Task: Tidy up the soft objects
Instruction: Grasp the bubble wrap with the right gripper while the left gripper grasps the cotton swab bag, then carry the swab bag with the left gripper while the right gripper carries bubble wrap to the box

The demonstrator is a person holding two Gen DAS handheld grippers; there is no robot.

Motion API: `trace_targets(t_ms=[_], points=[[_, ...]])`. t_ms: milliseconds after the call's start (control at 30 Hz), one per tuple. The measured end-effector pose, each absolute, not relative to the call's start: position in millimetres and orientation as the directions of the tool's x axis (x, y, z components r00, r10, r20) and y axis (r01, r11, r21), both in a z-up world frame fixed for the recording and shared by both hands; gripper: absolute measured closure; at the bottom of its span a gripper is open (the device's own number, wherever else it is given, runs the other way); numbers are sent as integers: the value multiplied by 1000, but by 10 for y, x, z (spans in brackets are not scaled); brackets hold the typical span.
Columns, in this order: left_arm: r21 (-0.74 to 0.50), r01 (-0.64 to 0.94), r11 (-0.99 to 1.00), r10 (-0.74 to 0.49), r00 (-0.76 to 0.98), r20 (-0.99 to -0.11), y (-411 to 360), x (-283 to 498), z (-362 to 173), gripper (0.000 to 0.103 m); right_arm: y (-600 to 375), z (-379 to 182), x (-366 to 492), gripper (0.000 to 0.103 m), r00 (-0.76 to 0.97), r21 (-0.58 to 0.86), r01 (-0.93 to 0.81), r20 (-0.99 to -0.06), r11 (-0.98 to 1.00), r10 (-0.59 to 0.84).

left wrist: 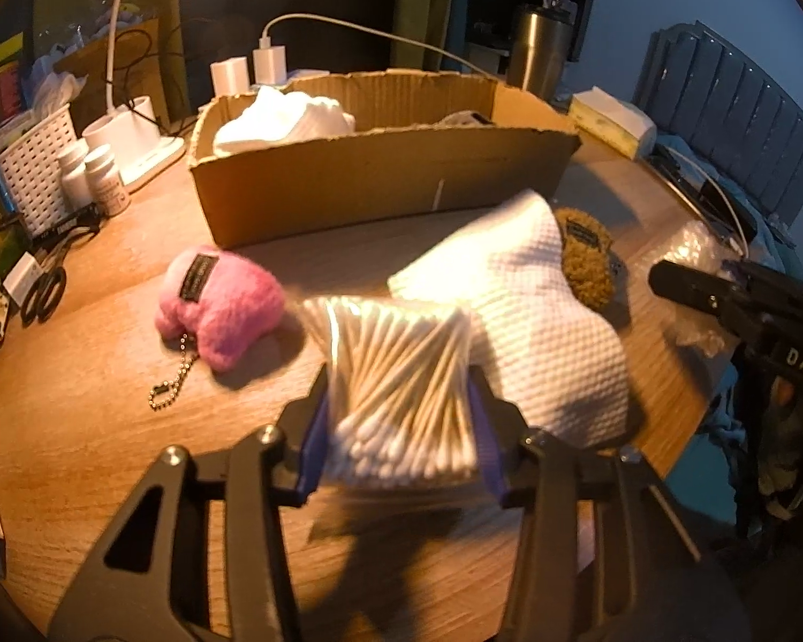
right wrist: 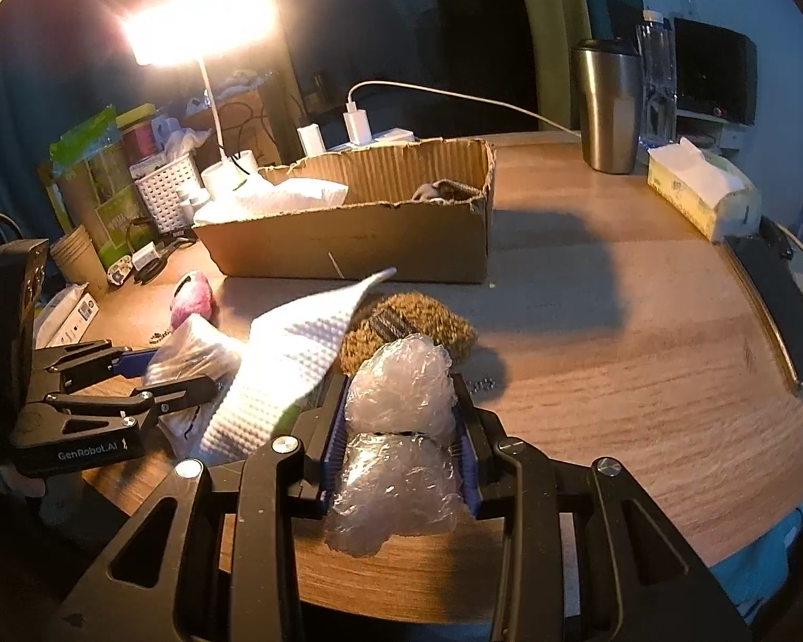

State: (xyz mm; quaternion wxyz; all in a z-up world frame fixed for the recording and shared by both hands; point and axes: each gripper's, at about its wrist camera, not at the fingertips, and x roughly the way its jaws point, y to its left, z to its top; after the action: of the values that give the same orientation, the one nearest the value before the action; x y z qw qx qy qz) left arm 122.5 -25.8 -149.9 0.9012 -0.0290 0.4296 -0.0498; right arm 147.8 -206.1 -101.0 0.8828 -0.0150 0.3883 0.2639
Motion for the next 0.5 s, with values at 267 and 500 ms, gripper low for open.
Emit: trace_targets(t_ms=[267,500], points=[[-119,71,990,-136,663,-736,-216,1199,-1354,57,-2003,-915,1510,66,571,163,-491,-682,856,458],[-149,67,987,-153,690,-707,-149,1221,-1234,57,-1956,-819,1543,66,583,153,-500,-668,853,462]])
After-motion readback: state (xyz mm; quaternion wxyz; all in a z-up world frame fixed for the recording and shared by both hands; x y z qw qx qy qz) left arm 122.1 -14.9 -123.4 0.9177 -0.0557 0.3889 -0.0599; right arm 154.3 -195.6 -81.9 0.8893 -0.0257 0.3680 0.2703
